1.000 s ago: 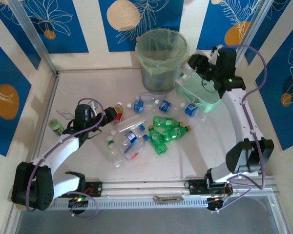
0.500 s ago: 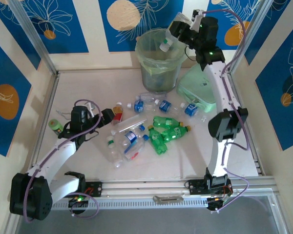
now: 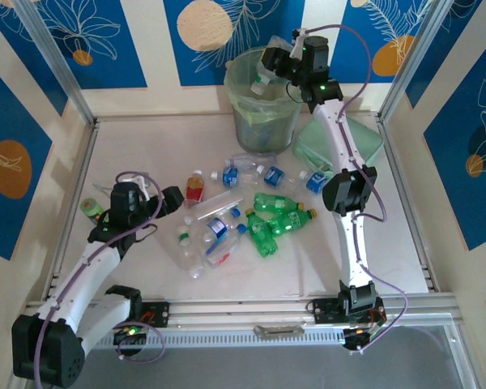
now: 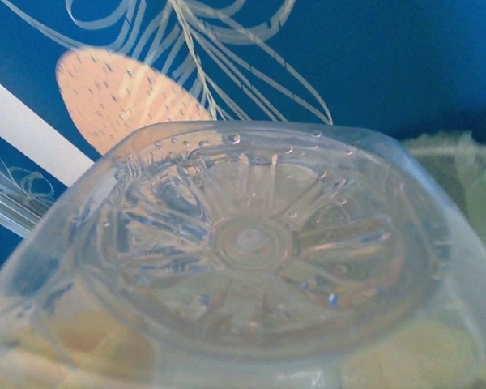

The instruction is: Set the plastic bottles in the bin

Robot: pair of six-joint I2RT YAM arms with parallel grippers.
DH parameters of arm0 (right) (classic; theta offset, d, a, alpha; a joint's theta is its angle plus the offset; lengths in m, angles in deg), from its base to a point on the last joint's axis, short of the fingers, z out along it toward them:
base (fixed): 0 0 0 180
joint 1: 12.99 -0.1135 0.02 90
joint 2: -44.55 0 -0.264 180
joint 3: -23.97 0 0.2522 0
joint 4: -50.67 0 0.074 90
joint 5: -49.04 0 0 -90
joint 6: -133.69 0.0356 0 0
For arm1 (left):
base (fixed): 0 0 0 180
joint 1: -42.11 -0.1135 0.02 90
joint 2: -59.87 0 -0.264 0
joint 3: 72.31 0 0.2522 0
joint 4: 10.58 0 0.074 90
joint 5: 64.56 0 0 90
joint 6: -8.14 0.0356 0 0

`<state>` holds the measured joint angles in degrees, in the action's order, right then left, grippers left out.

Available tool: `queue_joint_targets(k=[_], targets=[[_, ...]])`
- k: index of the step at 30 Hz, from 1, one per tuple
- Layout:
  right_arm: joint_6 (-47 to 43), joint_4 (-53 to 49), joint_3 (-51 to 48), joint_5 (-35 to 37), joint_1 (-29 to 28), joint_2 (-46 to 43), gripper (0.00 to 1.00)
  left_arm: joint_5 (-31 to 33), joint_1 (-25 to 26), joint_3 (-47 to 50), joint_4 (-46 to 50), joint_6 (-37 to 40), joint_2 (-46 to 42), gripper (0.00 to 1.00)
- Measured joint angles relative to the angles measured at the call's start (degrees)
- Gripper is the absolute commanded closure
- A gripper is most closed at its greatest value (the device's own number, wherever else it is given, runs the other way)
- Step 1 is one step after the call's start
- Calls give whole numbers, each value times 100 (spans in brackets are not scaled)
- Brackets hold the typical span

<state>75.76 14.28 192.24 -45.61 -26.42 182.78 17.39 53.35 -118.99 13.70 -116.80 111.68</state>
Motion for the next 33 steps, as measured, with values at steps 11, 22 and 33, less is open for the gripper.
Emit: queue_joint_targets(k=[11, 22, 33], targets=[[-498, -129, 9, 164, -166, 0, 9, 111, -4, 4, 214, 98, -179, 0], [-560, -385, 157, 98, -120, -332, 4, 109, -4, 4, 236, 72, -188, 0], [-678, -466, -2267, -267, -308, -2653, 3, 42, -9, 4, 160, -98, -7, 0]])
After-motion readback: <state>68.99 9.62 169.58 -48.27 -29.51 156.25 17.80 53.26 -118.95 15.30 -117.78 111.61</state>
